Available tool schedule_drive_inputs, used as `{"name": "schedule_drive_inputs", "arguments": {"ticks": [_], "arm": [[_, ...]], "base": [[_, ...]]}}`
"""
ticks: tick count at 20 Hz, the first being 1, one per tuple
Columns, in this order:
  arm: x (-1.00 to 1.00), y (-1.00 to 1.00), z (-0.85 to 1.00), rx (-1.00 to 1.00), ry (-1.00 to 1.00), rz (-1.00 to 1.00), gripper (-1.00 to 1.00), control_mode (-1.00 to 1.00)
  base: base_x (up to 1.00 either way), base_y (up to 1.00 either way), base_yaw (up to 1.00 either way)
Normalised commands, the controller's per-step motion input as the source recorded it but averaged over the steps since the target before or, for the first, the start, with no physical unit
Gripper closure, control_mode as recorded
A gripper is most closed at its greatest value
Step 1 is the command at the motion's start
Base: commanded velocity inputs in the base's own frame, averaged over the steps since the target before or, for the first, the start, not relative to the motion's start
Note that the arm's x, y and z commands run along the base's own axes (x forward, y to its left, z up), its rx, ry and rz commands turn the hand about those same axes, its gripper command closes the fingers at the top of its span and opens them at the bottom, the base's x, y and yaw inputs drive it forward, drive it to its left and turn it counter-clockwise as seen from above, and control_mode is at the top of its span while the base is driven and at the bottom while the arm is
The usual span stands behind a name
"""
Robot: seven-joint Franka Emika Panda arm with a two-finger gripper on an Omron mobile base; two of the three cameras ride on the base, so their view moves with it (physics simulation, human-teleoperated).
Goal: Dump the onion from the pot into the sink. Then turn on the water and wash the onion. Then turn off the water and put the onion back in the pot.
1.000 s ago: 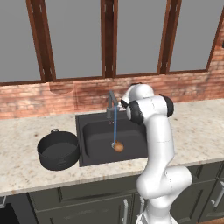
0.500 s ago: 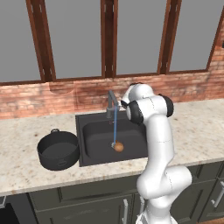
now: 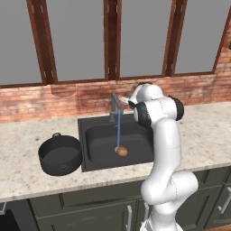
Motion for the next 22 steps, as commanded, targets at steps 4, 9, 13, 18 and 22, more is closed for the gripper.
{"name": "schedule_drive_inputs", "arguments": {"ticks": [4,9,13,18,22], "arm": [[-0.27,-0.16,0.72,0.14,-0.06,0.02,-1.00,-1.00],[-0.60,-0.39,0.31,0.05,0.00,0.02,-1.00,-1.00],[-0.69,-0.42,0.00,0.00,0.13,0.03,-1.00,-1.00],[-0.38,-0.18,-0.01,0.00,0.17,0.05,-1.00,-1.00],[-0.03,-0.02,0.00,0.00,0.12,0.05,-1.00,-1.00]], "base": [[0.00,0.00,0.00],[0.00,0.00,0.00],[0.00,0.00,0.00],[0.00,0.00,0.00],[0.00,0.00,0.00]]}}
